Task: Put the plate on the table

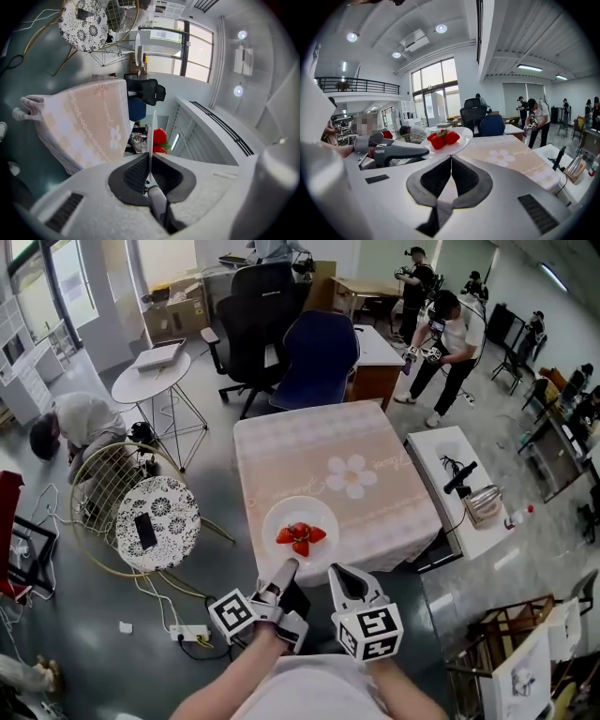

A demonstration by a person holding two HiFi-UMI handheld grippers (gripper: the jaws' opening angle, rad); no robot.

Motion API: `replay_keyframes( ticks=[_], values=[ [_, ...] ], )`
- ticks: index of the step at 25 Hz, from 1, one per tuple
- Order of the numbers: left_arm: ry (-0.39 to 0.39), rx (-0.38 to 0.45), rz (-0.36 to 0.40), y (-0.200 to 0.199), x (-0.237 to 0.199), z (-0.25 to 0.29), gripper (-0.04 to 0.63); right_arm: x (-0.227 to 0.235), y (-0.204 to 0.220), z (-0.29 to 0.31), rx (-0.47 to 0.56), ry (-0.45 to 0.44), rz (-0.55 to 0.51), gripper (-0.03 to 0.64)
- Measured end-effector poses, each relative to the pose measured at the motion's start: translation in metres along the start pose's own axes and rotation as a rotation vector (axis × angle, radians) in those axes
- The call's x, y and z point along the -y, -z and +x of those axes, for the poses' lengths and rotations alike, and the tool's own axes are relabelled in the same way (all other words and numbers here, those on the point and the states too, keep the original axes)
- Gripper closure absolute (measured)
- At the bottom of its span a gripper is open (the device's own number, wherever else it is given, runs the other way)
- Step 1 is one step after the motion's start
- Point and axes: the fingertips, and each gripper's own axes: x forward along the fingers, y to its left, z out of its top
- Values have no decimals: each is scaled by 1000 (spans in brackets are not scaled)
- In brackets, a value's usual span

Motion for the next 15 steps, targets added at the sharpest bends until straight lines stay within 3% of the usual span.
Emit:
replay_keyframes(
  ticks=[10,15],
  values=[
    [-15,102,10,-45,-4,-16,577,-30,-7,38,-9,-100,-21,614],
    [-31,144,10,-58,-11,-4,577,-23,-8,60,-19,-146,-17,613]
  ],
)
